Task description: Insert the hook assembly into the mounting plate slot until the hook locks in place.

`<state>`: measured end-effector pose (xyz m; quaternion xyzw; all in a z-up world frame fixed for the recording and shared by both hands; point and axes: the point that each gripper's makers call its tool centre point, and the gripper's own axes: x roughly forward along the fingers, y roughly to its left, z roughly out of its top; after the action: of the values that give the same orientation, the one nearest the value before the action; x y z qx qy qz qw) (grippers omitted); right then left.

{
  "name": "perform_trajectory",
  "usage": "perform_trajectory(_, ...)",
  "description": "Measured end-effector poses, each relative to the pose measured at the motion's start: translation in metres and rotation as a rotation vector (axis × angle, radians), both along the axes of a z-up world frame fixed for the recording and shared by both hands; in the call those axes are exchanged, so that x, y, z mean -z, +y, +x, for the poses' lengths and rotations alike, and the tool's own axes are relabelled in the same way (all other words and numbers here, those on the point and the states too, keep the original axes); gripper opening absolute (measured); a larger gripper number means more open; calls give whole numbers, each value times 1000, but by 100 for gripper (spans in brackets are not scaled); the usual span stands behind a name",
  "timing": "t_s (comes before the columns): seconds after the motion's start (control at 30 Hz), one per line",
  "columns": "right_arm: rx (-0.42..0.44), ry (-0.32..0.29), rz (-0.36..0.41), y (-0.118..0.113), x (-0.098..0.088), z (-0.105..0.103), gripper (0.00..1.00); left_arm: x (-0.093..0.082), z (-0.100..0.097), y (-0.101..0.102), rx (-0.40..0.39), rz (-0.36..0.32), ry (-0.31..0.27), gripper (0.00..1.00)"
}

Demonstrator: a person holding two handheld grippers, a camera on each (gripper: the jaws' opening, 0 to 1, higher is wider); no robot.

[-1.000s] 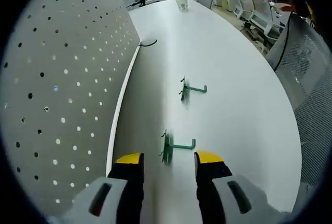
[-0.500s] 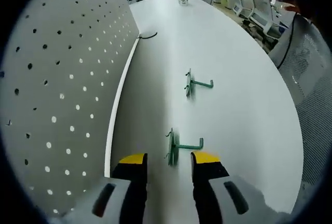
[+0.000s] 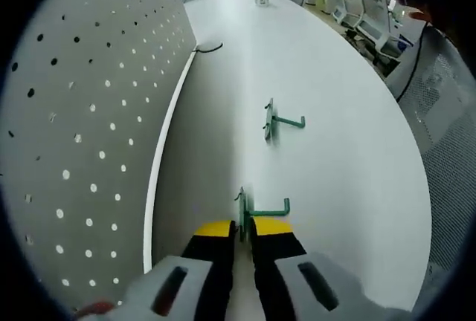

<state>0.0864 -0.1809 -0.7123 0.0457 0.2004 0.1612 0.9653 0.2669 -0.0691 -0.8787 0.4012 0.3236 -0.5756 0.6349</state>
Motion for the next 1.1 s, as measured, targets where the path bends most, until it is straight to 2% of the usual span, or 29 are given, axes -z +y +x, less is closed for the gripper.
perform_trajectory(0.57,23,-9,53,-5,-10,5,60,-2,-5,2,-31,-32,4,3)
perform_trajectory(1.1,-1,-30,46,3,-21,0,60,-27,-16,8,-99,-117,11,3)
